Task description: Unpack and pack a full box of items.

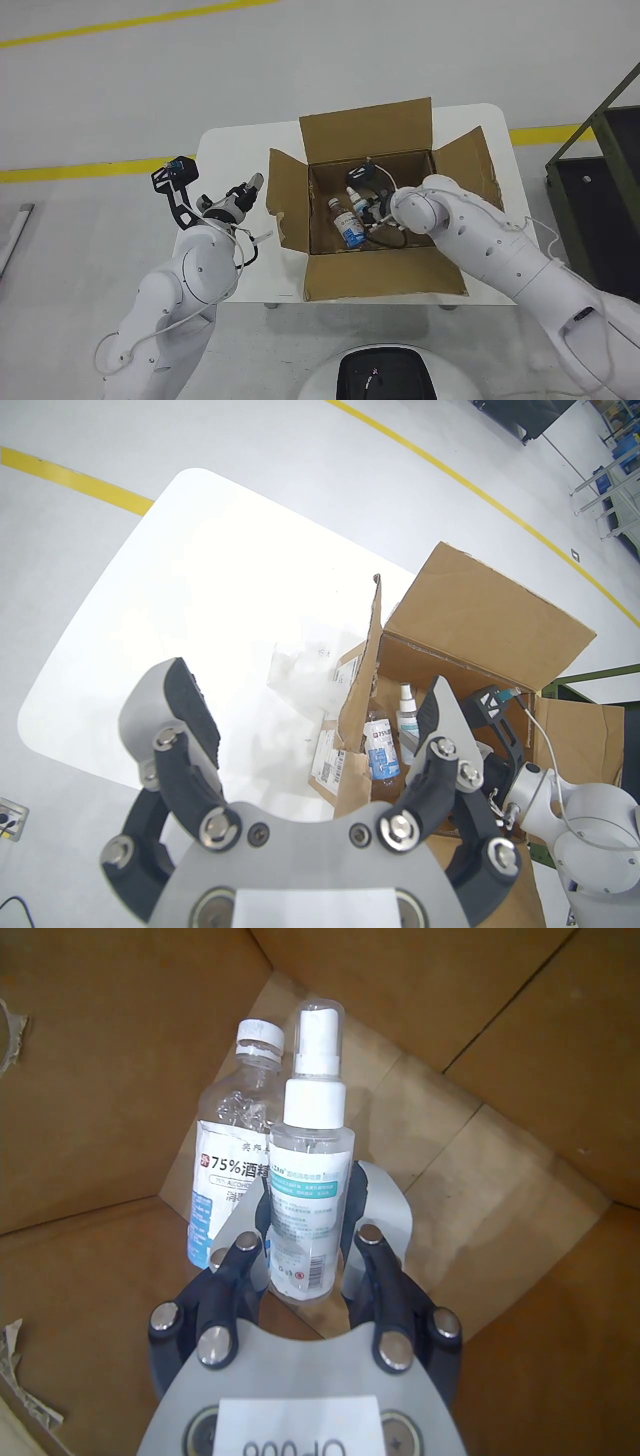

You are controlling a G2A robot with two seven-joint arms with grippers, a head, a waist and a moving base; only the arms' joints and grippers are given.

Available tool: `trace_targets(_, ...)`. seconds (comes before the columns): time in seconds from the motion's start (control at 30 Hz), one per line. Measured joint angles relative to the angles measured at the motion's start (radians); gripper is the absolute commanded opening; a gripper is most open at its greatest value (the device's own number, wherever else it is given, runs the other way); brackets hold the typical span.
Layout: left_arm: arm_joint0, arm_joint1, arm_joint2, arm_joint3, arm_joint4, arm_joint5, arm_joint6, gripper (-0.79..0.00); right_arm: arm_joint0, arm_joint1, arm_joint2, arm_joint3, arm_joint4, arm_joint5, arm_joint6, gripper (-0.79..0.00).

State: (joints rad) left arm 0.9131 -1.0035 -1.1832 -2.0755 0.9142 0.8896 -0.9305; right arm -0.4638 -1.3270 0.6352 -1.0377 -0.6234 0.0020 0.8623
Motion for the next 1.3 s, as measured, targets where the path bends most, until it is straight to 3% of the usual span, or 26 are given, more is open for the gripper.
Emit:
trace_targets(0.03, 0.000, 0.000, 0.000, 0.000, 0.000, 0.000, 0.000, 0.000, 0.004, -0.003, -0.001, 0.005, -0.002, -0.007, 0.001, -0.354)
trace_targets(0.17, 0.000, 0.000, 0.000, 0.000, 0.000, 0.000, 0.000, 0.000, 0.011, -0.009, 0.005, 0.012, -0.006, -0.023, 0.003, -0.268)
trace_targets(0.23, 0.000, 0.000, 0.000, 0.000, 0.000, 0.000, 0.000, 0.000, 0.010, -0.007, 0.016, 0.008, -0.008, -0.032, 0.008, -0.299)
trace_targets(0.3, 0.000, 0.000, 0.000, 0.000, 0.000, 0.000, 0.000, 0.000, 0.008, -0.004, 0.030, -0.001, -0.008, -0.040, 0.014, -0.400)
trace_targets(0.5, 0.000, 0.000, 0.000, 0.000, 0.000, 0.000, 0.000, 0.000, -0.024, 0.047, 0.141, -0.173, -0.079, -0.051, 0.056, -0.459)
trace_targets(0.53, 0.000, 0.000, 0.000, 0.000, 0.000, 0.000, 0.000, 0.000, -0.047, 0.067, 0.190, -0.244, -0.103, -0.044, 0.072, -0.502)
trace_targets(0.6, 0.000, 0.000, 0.000, 0.000, 0.000, 0.000, 0.000, 0.000, -0.097, 0.101, 0.280, -0.372, -0.145, -0.026, 0.112, -0.659)
trace_targets(0.7, 0.000, 0.000, 0.000, 0.000, 0.000, 0.000, 0.000, 0.000, -0.214, 0.157, 0.448, -0.617, -0.262, 0.003, 0.212, -0.785)
trace_targets(0.83, 0.000, 0.000, 0.000, 0.000, 0.000, 0.000, 0.000, 0.000, -0.380, 0.209, 0.665, -0.883, -0.434, 0.021, 0.346, -0.785)
trace_targets(0.97, 0.000, 0.000, 0.000, 0.000, 0.000, 0.000, 0.000, 0.000, -0.502, 0.234, 0.822, -1.011, -0.580, 0.027, 0.427, -0.785)
trace_targets(1.13, 0.000, 0.000, 0.000, 0.000, 0.000, 0.000, 0.000, 0.000, -0.639, 0.253, 0.983, -1.070, -0.686, 0.012, 0.516, -0.785)
trace_targets(1.3, 0.000, 0.000, 0.000, 0.000, 0.000, 0.000, 0.000, 0.000, -0.733, 0.259, 1.078, -1.007, -0.635, -0.027, 0.577, -0.754)
